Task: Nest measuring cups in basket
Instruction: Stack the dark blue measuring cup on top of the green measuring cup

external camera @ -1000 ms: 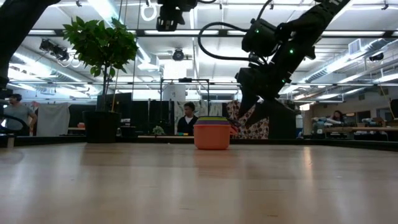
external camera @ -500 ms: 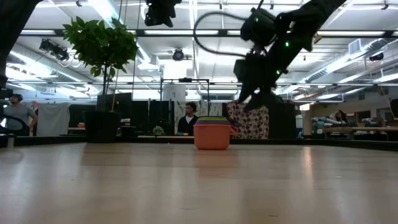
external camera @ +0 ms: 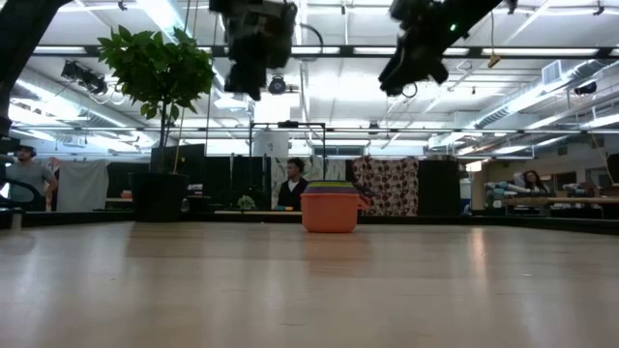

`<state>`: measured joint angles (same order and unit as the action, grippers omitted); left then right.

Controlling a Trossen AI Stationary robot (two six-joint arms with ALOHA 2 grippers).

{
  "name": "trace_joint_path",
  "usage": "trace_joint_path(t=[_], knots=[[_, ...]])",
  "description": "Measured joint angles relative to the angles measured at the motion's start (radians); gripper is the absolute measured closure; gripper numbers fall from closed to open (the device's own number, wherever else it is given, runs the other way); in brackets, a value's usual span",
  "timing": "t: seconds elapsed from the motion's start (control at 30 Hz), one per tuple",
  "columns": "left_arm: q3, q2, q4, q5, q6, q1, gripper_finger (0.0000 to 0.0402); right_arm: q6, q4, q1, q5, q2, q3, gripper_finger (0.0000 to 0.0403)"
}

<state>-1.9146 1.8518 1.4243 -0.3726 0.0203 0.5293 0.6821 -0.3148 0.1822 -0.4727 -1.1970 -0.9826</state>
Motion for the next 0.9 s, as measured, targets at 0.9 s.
trace_joint_path(t=[0.9], knots=[[0.321, 0.0, -0.739, -0.222, -0.507, 0.093, 0.026, -0.104, -0.016, -0.111, 0.029, 0.216, 0.001, 0.023]])
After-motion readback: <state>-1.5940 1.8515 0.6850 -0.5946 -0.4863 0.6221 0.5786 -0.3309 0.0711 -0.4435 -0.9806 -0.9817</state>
